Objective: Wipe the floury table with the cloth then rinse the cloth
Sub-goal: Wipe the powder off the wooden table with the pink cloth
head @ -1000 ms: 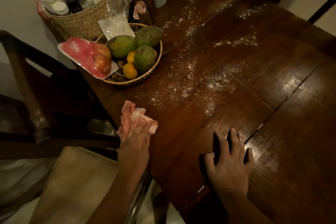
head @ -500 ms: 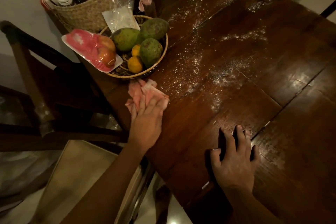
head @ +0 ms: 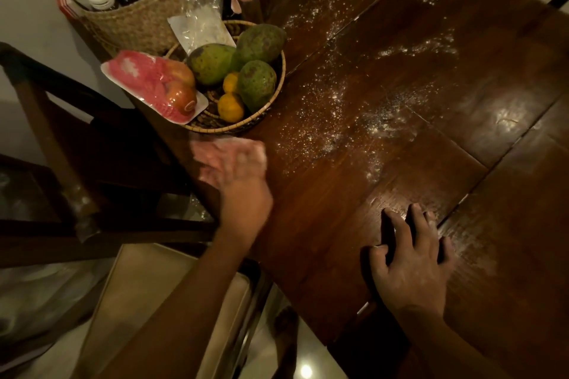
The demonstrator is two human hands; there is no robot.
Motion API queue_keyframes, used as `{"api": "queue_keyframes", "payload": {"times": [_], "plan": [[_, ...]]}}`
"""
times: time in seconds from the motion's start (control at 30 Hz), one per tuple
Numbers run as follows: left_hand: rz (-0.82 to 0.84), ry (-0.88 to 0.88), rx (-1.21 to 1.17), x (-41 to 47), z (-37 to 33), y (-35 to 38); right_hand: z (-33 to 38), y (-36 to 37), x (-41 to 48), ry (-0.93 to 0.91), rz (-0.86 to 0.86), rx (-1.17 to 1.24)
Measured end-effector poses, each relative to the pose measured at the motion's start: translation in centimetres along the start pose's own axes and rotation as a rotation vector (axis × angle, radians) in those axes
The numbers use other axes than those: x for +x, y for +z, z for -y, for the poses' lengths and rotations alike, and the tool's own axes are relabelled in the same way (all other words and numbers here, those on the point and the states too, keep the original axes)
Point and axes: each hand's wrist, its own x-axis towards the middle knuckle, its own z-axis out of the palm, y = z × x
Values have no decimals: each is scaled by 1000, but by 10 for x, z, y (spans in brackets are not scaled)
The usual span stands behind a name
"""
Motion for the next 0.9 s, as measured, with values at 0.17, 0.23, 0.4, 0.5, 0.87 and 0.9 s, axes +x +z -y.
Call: {"api": "queue_keyframes", "payload": {"times": [0.17,0.23,0.4,0.5,0.87,0.9], "plan": [[152,308,-281,-1,-25,5,4,-1,0,5,-10,5],[85,192,-261,29,-26,7,5,0,1,5,-14,-1],[88,187,-146,82,-75,12,4,-2,1,15,-25,10],[153,339,-227,126,-81,18,4,-2,1,20,-39,14],[181,400,-403,106,-91,7,6,-1,1,22,-39,13],[200,393,-459,92,-73,2,5,-1,1,20,-39,17]]}}
